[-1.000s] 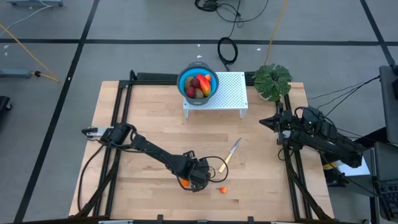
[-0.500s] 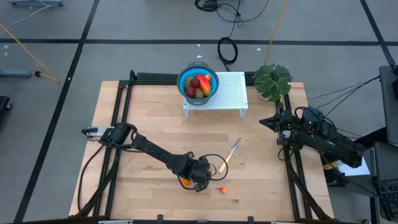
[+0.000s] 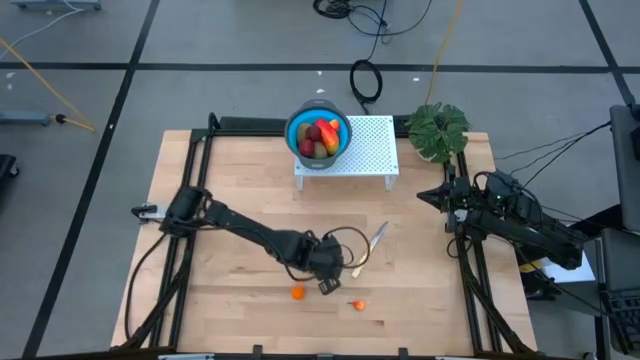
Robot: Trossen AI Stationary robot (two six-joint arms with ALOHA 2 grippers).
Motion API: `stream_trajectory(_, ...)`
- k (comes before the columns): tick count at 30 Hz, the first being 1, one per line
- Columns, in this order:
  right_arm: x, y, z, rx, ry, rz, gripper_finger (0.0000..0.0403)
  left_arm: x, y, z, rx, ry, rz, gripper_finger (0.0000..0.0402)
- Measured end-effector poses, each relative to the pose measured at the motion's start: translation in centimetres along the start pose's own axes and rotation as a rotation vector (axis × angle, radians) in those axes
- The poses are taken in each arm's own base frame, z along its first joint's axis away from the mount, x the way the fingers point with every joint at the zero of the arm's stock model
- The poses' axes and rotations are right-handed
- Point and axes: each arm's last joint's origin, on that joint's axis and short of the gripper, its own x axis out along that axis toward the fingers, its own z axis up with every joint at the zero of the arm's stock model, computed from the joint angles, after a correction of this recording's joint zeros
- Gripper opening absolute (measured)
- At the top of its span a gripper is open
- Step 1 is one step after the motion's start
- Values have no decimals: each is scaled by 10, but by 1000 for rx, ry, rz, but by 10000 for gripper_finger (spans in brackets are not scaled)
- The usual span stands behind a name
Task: Pick & Place Fruit
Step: Put the orange peach into the blue strainer bowl on the shelf
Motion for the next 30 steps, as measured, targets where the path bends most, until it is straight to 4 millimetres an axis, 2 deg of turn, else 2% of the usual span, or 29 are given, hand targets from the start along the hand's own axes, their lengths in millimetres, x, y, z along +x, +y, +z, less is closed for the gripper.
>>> stream_trajectory(7,0,0,0,0,0,0,4,-46,9,37,36,-208,-113,106)
stream_trajectory(14,0,0,0,0,0,0,4,-81,13,77,65,-527,-248,106)
stream_trajectory(19,0,0,0,0,0,0,4,-101,12,101,79,-747,-412,106)
stream_trajectory(23,0,0,0,0,0,0,4,-119,9,113,81,-909,-558,106)
stream_trajectory(30,0,0,0,0,0,0,4,-143,4,121,90,-1125,-750,106)
